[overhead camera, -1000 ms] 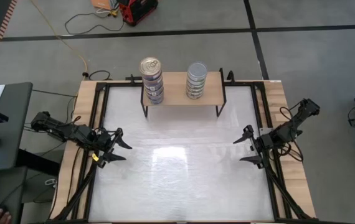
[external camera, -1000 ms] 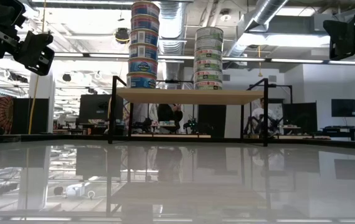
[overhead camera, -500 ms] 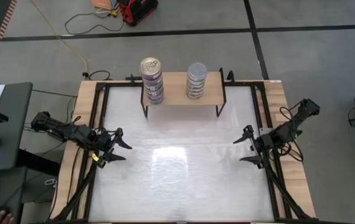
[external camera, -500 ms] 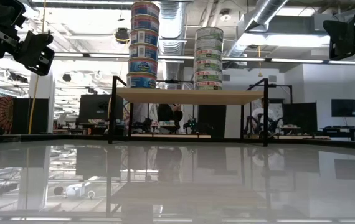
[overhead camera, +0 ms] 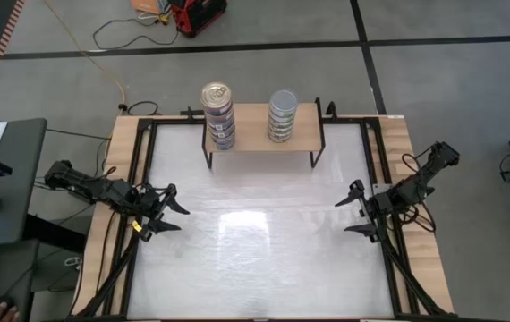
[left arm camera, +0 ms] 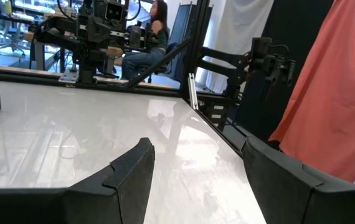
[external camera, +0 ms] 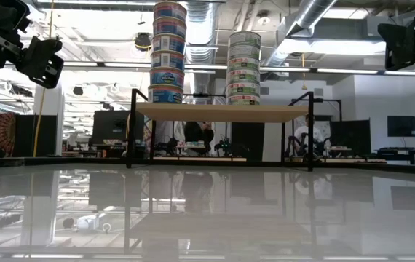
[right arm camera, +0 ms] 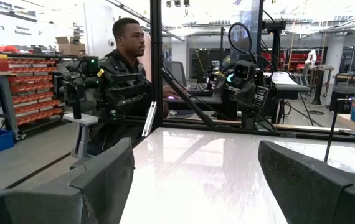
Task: Stack canned seafood by type on shelf
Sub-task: Return to Home Position
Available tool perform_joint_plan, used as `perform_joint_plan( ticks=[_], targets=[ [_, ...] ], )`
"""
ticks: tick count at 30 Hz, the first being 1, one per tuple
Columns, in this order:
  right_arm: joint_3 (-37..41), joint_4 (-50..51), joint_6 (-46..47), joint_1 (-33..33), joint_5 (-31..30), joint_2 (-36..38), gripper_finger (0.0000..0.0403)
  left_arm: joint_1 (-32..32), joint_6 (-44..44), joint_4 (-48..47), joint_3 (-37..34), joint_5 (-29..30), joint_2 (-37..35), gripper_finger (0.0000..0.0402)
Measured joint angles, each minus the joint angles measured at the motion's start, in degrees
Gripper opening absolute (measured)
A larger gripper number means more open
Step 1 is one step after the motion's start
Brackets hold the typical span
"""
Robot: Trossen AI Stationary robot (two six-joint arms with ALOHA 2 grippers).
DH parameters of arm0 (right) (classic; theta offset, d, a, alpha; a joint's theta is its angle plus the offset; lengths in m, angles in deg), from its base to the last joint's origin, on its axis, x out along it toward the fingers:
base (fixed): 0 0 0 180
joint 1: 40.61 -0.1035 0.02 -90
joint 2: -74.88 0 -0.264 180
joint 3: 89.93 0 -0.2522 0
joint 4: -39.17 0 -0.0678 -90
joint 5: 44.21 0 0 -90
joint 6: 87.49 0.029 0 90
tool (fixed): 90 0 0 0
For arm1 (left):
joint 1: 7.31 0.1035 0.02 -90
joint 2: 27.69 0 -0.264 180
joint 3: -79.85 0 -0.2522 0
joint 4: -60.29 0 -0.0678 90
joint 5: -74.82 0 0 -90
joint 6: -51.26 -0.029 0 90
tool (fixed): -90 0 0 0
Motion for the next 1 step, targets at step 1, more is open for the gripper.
perform_joint_plan(
  ticks=[1],
  targets=[
    [0.00,0.00,0.00,-0.01,0.00,0.00,0.0363,-0.01,0.01,0.00,0.00,0.00,0.00,0.0233]
  ],
)
